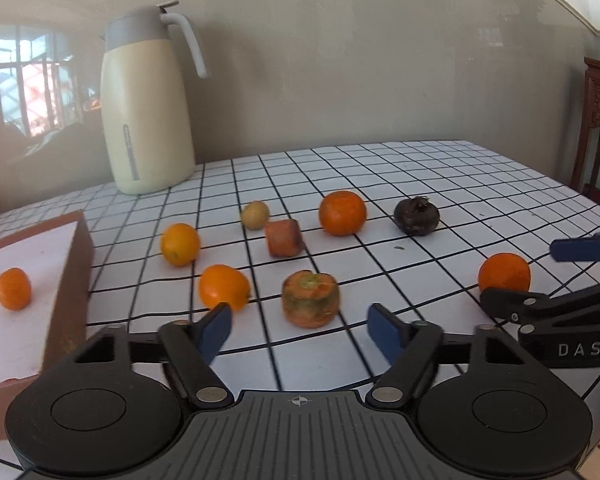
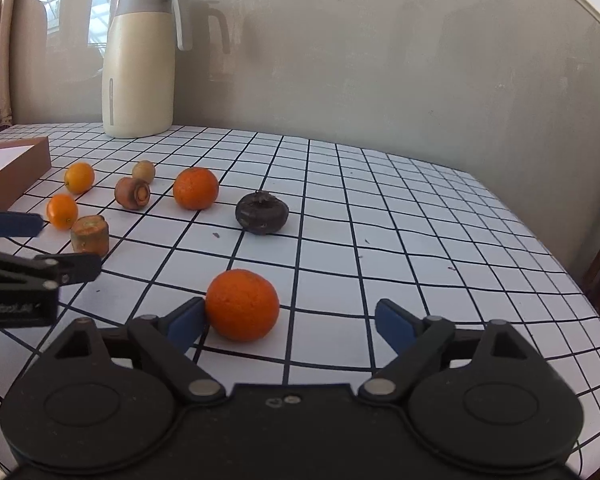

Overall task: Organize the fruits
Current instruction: 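Grasp the cut round fruit with the left tool while the right tool grasps an orange, then carry the held fruits over the cardboard tray with both tools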

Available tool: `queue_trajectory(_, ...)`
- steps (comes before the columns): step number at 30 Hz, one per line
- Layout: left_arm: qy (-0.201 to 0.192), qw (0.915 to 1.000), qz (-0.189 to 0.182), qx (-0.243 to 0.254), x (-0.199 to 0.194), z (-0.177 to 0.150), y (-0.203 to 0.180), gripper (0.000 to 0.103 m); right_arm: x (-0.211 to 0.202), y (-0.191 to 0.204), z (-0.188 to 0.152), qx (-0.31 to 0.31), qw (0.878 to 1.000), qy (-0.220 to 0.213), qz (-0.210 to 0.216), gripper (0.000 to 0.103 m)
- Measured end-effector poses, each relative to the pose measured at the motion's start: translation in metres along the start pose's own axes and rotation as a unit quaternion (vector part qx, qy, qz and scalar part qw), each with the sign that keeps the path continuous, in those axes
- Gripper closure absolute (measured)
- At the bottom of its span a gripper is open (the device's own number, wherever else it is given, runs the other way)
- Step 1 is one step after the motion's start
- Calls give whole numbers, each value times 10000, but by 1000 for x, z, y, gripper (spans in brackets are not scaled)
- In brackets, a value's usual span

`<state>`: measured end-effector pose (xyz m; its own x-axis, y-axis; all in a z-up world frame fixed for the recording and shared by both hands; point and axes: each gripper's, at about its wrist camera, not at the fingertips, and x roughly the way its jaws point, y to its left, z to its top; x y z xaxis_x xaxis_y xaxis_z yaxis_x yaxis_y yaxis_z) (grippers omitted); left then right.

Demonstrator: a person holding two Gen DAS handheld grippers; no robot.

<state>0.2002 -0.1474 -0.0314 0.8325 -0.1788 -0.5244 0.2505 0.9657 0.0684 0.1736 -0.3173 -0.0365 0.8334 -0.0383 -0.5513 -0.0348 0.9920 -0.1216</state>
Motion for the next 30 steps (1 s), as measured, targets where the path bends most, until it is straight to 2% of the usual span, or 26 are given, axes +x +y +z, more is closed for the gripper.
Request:
queue_trajectory(1,20,10000,7,11,2,1,-2,34,0,0,0,2,10000,6,29,32)
queue_trajectory(4,90,10000,22,29,7,4,-7,36,-1,-2,-1,20,9999,3,133,38)
queue_trajectory(8,156,9998,83,0,13,7,-9,38,-2,-5,-2,33,9998,-19,215,42)
queue_trajectory(10,166,9998,112,26,13,8,-9,38,-3,-5,-2,48,9996,-32,271,58)
queue_trajectory(15,234,9996,113,68,16,12,-12,41,-1,0,1,51,9994,-29,344,73)
queue_trajectory(16,233,9997,88,78,17,13,-12,44,-1,1,1,48,9994,-31,337,73)
queue_trajectory(18,239,9997,29,46,18,14,-11,57,-1,0,1,76,9994,-30,347,73)
queue_trajectory(19,244,9997,30,40,18,15,-11,59,-1,0,1,88,9993,-30,352,73)
queue_trajectory(20,239,9997,21,26,18,15,-11,67,-1,0,1,89,9993,-34,348,73)
queue_trajectory(30,-21,9999,-84,83,1,15,-12,68,-8,-2,4,153,9994,-152,285,74)
